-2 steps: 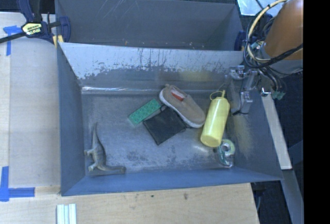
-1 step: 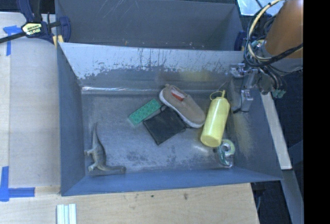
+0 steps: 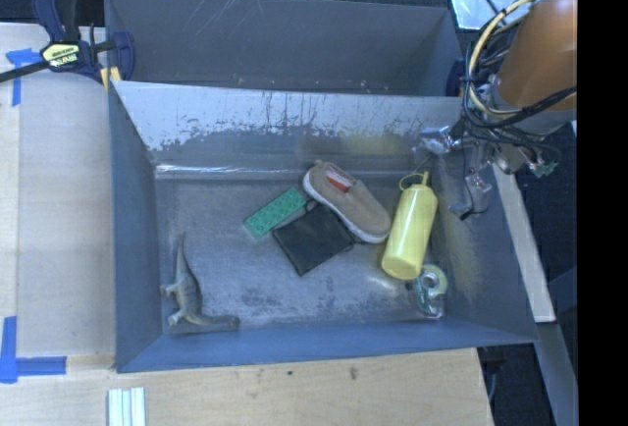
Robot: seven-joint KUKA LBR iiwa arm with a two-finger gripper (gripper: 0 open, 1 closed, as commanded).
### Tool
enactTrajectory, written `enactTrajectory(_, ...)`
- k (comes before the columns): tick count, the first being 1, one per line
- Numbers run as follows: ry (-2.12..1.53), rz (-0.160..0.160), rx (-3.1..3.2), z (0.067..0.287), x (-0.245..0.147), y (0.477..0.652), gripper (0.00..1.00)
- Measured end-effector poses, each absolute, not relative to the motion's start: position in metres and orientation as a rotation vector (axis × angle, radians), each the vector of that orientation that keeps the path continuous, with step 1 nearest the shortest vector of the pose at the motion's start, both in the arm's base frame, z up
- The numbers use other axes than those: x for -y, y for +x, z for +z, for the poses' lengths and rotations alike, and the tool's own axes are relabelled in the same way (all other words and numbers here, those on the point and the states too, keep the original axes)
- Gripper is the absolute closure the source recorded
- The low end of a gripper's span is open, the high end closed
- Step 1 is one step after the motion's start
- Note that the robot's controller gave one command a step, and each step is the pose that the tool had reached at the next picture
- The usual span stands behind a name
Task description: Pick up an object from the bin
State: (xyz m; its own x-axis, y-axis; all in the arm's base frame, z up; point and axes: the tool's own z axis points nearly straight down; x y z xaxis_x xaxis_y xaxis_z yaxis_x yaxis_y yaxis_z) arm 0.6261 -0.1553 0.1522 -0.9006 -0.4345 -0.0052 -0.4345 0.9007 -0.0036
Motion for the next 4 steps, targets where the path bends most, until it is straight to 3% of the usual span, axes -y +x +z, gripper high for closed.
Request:
enactTrajectory(1, -0.924, 0.002, -3.002, 0.108, 0.141, 0.619, 0.00)
enactTrajectory(2, -1.465, -0.004, -2.774, 0.139, 0.147, 0.624, 0.00)
enactTrajectory(3, -1.623, 0.014, -2.679, 0.072, 0.129, 0.625, 0.00)
enactTrajectory(4, -2.017, 0.023, -2.390, 0.071, 0.128, 0.625, 1.00)
